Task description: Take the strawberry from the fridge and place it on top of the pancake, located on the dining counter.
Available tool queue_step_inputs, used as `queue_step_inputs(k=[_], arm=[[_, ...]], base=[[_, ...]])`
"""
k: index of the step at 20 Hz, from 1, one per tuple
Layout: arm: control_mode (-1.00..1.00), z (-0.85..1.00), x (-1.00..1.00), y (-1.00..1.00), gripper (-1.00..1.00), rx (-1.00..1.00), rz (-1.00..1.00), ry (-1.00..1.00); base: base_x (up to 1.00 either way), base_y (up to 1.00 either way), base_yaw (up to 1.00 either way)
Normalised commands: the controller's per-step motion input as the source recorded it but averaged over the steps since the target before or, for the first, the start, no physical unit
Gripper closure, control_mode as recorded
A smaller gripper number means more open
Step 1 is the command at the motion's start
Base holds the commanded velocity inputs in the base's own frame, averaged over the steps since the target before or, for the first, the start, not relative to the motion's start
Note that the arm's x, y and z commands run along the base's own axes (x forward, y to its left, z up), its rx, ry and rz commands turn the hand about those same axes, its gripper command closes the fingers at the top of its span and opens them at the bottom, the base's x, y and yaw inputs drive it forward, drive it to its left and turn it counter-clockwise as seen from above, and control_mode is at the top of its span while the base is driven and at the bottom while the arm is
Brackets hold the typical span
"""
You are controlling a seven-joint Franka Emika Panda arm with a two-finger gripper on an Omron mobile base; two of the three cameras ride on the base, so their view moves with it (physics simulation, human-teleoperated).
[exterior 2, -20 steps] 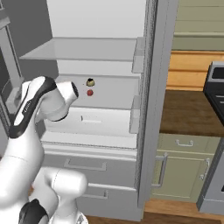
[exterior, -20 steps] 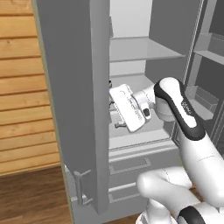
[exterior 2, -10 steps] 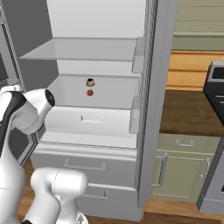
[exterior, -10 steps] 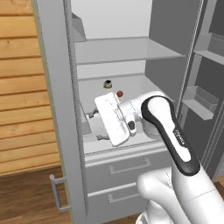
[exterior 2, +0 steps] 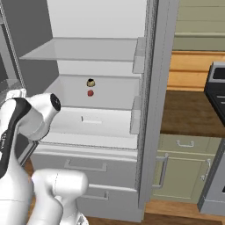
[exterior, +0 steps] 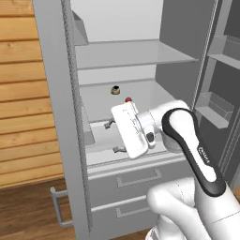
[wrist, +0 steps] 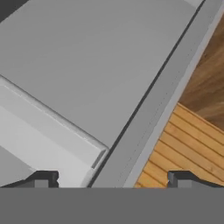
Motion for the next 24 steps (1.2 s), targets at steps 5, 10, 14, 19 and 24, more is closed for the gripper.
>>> queue_step_inputs(k=[5, 10, 14, 19, 24], arm=[[-1.0, -0.15, 0.66, -0.99, -1.0, -0.33, 0.21, 0.01], [-1.0, -0.17, 0.57, -0.8, -1.0, -0.63, 0.37, -0.06], [-1.0, -0.37, 0.46, -0.6, -1.0, -0.74, 0.47, -0.04], [-1.0, -0.66, -0.03, -0.68, -1.0, -0.68, 0.53, -0.11], [-1.0, -0.23, -0.64, -0.78, -1.0, -0.15, 0.32, -0.26]], base=[[0.0, 0.0, 0.0], [0.0, 0.0, 0.0], [0.0, 0.0, 0.0], [0.0, 0.0, 0.0], [0.0, 0.0, 0.0]])
